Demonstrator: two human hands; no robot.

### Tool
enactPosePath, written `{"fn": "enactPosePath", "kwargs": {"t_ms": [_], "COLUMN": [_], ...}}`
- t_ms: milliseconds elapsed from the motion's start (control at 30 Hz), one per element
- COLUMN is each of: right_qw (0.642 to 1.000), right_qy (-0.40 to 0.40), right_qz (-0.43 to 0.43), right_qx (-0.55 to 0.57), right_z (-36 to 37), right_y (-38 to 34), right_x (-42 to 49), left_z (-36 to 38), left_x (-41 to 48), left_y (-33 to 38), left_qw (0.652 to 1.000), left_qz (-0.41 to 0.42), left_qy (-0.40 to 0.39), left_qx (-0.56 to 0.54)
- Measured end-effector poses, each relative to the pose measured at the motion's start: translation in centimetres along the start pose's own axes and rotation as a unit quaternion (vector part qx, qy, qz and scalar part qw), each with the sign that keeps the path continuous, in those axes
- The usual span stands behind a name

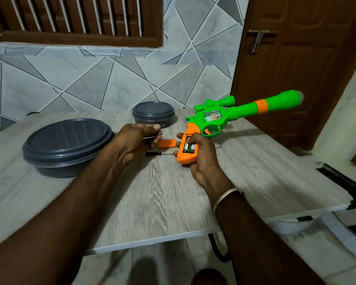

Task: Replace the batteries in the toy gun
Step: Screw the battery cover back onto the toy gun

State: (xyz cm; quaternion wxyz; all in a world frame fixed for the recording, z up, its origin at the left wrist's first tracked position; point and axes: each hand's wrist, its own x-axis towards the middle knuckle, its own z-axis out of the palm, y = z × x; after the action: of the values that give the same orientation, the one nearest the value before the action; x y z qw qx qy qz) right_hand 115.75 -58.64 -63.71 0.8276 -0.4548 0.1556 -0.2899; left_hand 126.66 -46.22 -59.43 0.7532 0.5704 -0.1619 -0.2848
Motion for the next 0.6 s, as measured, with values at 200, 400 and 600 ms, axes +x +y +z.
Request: {"fn": "enactPosePath", "kwargs": {"t_ms": [200, 400, 600], "right_qw": [1.000, 1.000, 0.999], "right_qy": [0.005, -0.001, 0.016], "right_qz": [0.001, 0.005, 0.015], "right_qx": [0.000, -0.013, -0.023], "right_z": [0.0, 0.0, 0.0], "right_y": [0.0, 0.0, 0.1], "right_x": [0.1, 0.1, 0.3], "left_z": [-0.3, 0.7, 0.5], "left_x": [0.9, 1.7, 2.6], "left_y": [-0.4, -0.1, -0.2], "left_qw": [0.943, 0.821, 0.739], "left_qz": [0.168, 0.234, 0.262], "left_qy": [0.045, 0.021, -0.027], "left_qx": [0.284, 0.520, 0.620]}}
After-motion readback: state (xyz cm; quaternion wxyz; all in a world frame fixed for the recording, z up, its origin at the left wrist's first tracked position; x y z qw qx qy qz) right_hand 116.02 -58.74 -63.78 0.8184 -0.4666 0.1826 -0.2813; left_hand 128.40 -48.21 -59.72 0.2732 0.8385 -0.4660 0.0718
